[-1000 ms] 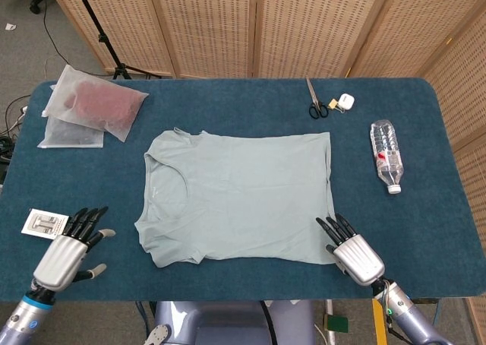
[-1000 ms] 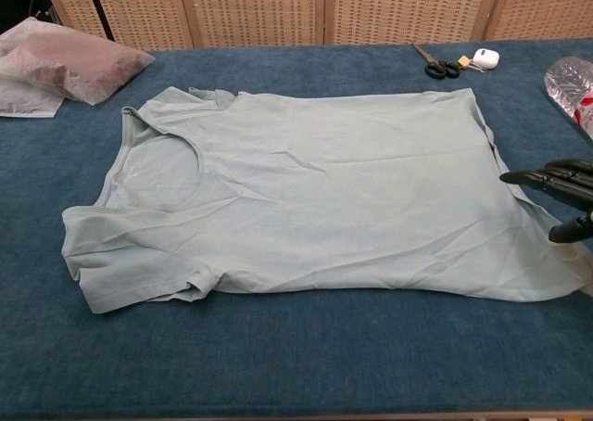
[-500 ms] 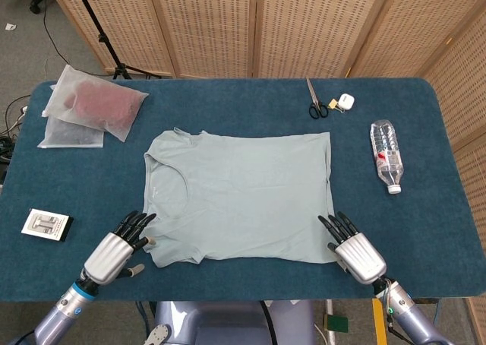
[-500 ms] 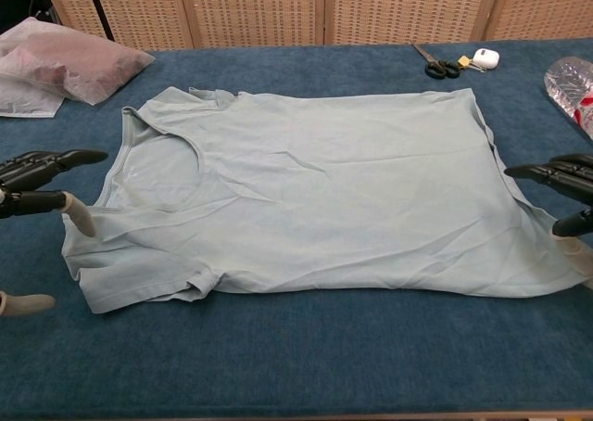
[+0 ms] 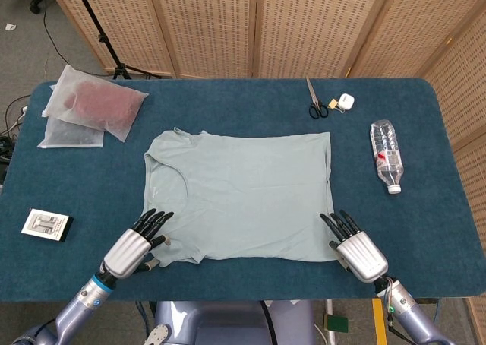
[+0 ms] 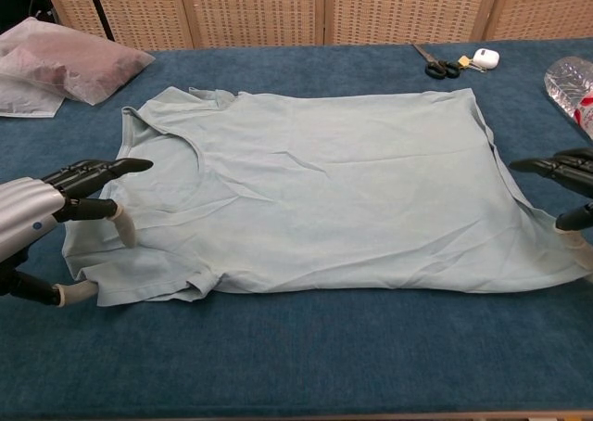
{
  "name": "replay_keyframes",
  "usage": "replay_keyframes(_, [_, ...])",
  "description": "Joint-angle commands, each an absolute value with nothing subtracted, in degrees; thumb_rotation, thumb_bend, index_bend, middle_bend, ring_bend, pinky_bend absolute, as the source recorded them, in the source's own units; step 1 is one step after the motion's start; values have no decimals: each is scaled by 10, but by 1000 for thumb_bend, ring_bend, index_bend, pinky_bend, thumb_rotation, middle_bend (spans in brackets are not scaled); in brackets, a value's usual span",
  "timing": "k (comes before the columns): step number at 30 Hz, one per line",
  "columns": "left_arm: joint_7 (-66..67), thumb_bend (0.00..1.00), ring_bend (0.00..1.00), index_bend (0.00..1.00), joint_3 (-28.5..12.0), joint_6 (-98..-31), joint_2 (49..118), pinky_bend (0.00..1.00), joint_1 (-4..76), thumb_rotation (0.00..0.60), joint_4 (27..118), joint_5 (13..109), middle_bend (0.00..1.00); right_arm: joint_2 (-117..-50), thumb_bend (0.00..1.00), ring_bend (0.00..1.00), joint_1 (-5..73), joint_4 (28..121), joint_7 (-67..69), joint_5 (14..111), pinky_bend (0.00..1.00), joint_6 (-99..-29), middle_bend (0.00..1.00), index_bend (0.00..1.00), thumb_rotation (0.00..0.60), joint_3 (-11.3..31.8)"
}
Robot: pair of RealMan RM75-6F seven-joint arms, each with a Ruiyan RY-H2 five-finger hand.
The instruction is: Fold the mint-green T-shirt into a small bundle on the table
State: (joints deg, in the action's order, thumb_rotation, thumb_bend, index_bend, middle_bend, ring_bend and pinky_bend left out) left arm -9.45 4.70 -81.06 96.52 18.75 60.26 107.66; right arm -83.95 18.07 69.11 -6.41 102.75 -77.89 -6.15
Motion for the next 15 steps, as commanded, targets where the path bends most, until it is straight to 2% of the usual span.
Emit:
replay_keyframes(1, [-96,296,0,499,47,-811,971,0,190,600,599,1073,0,-839,466,0,181,692,-64,1028,0,-779,0,657,600,-62])
replay_keyframes(7, [-97,346,0,660,53,-815,976,0,191,600,592,1066,0,-838,466,0,181,694,-64,1026,0,-779,0,658,600,-62])
replay_keyframes(10, [-105,387,0,704,58,-818,980,0,190,600,588,1061,0,-837,466,0,181,694,-64,1026,0,-781,0,659,600,-62])
replay_keyframes(15, [-116,465,0,725,61,-826,984,0,189,600,578,1055,0,-837,466,0,181,695,-64,1026,0,-781,0,659,600,-62])
